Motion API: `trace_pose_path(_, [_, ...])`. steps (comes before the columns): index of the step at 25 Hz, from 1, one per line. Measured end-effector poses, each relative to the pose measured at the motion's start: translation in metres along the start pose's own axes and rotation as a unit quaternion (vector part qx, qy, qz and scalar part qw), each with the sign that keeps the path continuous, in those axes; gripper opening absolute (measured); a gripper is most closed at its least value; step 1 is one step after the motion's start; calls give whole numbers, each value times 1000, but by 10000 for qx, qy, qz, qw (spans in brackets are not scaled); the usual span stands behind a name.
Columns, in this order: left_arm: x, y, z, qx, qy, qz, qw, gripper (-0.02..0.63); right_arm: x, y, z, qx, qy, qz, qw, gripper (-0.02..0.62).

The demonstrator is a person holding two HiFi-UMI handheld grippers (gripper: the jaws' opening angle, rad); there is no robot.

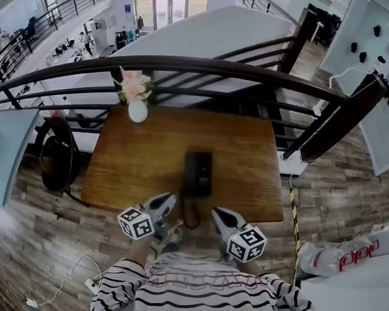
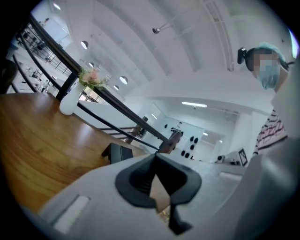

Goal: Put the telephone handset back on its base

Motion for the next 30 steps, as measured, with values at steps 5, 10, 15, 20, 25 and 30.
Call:
trace_pose_path(5, [11,-29,5,-266,-46,-76,9996,2,13,4,6,34,1,-100,9999,0])
trace_pose_path(10, [22,-54,10,-425,-98,-135,9990,2,21,10,12,50,29,-197,9998,0])
trace_pose_path(15, [34,-71,19,-518,-100,-270,9982,2,29,17,17,74,52,-256,9996,0])
trace_pose_path(20, [45,-80,31,-502,-120,-403,9979,2,37,19,26,33,70,-281,9996,0])
trace_pose_path(25, [55,-89,38,-466,-169,-499,9975,2,46,22,34,-14,108,-285,9995,0])
trace_pose_path(30, [56,-101,47,-419,-190,-502,9977,2,55,21,41,-71,125,-251,9996,0])
Point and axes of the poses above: the fingertips, and each gripper's own axes: x backward along the fingers, y to its left, z out of its underside, the point moved 2 cm from there along x, backward along the fingers, and after that the axes turned 2 degrees about z, right-handed, at the moved point
